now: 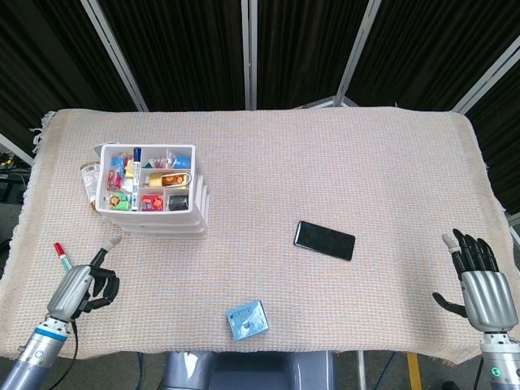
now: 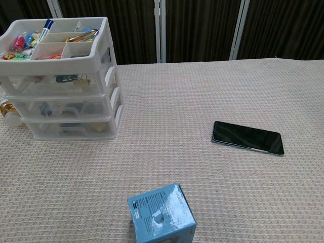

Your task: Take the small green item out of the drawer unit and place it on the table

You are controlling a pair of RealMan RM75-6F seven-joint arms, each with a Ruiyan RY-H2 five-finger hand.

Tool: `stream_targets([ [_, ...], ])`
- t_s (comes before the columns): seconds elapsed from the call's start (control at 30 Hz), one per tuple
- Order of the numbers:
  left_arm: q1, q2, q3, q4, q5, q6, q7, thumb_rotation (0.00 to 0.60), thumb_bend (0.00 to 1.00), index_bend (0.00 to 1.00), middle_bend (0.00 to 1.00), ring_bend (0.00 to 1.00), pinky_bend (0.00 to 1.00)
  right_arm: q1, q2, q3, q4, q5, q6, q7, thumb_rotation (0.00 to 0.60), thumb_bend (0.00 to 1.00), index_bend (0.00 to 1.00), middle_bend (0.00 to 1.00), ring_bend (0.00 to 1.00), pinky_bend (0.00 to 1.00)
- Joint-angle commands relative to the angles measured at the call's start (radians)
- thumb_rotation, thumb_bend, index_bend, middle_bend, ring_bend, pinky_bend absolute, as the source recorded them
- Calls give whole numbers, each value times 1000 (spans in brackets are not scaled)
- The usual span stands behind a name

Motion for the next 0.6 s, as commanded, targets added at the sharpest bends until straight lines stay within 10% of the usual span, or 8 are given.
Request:
stream_targets([
  [0.03, -45, -21, -3, -18, -35, -73, -124, 600, 637, 0, 810, 832, 741, -1, 3, 0, -2, 1, 0, 4, 600, 22, 0, 0, 0, 0],
  [0.6, -113, -119, -63, 85, -123, -162, -273, 600, 637, 0, 810, 832, 741, -8, 11, -4, -10, -6, 6, 9, 600, 22, 0, 0, 0, 0],
])
